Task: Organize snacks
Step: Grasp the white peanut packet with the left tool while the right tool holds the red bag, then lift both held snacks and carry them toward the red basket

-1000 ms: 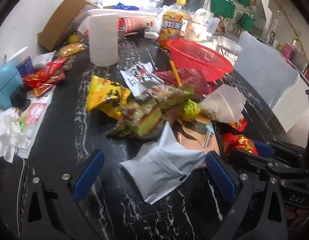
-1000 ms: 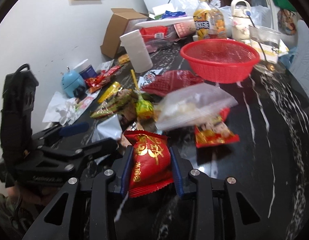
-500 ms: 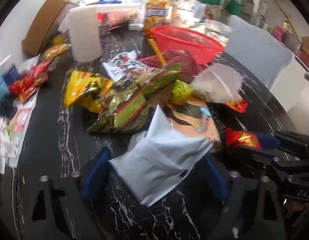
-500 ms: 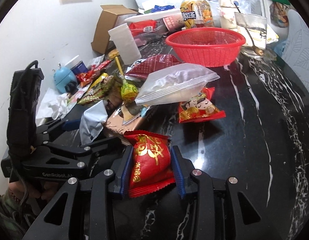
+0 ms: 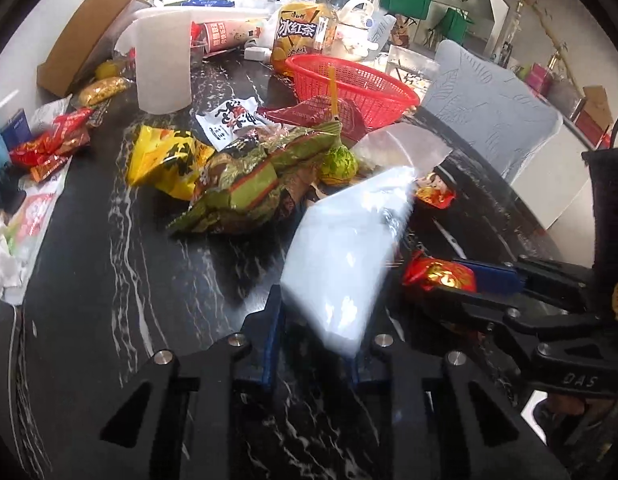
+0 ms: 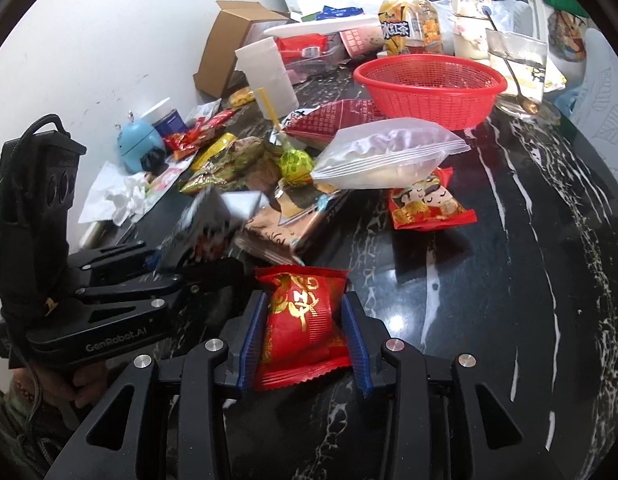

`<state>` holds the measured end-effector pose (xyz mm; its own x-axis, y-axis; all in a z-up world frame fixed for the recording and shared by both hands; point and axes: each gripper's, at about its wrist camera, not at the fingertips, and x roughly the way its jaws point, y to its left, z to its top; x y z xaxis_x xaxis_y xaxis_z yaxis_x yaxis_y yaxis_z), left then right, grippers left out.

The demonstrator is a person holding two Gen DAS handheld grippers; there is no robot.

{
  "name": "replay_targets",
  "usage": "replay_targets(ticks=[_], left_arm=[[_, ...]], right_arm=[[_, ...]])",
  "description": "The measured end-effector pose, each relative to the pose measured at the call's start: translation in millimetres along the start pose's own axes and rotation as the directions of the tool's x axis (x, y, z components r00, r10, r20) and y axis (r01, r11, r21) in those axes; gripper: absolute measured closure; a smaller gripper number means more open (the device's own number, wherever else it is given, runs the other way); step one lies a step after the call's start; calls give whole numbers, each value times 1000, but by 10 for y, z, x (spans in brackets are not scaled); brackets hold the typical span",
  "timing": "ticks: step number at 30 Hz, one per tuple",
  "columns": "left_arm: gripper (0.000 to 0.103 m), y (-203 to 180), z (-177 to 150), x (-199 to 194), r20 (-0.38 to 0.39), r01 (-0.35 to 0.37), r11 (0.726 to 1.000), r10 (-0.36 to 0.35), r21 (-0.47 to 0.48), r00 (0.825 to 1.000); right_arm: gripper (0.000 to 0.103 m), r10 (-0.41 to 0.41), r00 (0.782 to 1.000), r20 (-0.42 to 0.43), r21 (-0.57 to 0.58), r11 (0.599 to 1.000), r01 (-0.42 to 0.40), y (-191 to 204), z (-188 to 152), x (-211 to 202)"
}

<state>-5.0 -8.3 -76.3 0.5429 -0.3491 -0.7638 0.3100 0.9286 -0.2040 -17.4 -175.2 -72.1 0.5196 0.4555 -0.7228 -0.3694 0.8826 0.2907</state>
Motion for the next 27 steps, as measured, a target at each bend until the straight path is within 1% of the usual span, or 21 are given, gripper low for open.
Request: replay_targets(ticks=[2, 8, 11, 14, 15, 16, 17, 19, 20, 21, 23, 25, 27], left_arm=[[78, 15, -6, -35, 7, 8, 1000, -8, -8, 1000], [78, 43, 52, -224, 62, -30, 999, 32, -34, 998], [78, 38, 111, -284, 63, -61, 998, 63, -35, 996], [75, 47, 158, -296, 54, -74, 996, 76, -41, 996], [75, 65, 155, -302, 54, -67, 997, 70, -49, 996], [75, 68, 168, -286, 53, -60, 997, 63, -53, 997], [75, 84, 173, -270, 48, -52, 997, 55, -59, 997], [67, 106, 177, -237, 34, -59, 996, 62, -71, 997], [56, 121, 181, -217, 32, -59, 995, 62, -81, 998], [35, 123, 172, -209, 35, -56, 995, 59, -84, 998], [11, 137, 166, -195, 41, -47, 994, 51, -100, 998], [11, 161, 164, -208, 53, -22, 991, 29, -130, 998], [11, 159, 177, -214, 59, -22, 990, 31, -139, 998]], right_arm=[[65, -10, 1000, 4, -1, 1000, 10, 4, -4, -7], [64, -17, 1000, 0, 4, 1000, 17, -5, -4, -6], [64, -19, 1000, -1, 2, 1000, 19, 10, 14, -19], [64, -15, 1000, 4, -2, 1000, 15, 20, 44, -35], [63, -13, 1000, 4, 1, 1000, 13, 16, 54, -35], [59, -11, 1000, 3, 5, 1000, 11, 8, 59, -33], [57, -5, 1000, 0, 15, 1000, 5, -9, 69, -25], [57, 2, 1000, -7, 25, 1000, -1, -27, 74, -10], [57, -1, 1000, -12, 28, 1000, 2, -38, 76, 3], [57, -4, 1000, -14, 28, 1000, 5, -43, 74, 9], [56, -7, 1000, -18, 31, 999, 7, -55, 76, 27], [55, 2, 1000, -27, 34, 999, -1, -62, 78, 53], [55, 6, 999, -37, 31, 1000, -5, -60, 77, 77]])
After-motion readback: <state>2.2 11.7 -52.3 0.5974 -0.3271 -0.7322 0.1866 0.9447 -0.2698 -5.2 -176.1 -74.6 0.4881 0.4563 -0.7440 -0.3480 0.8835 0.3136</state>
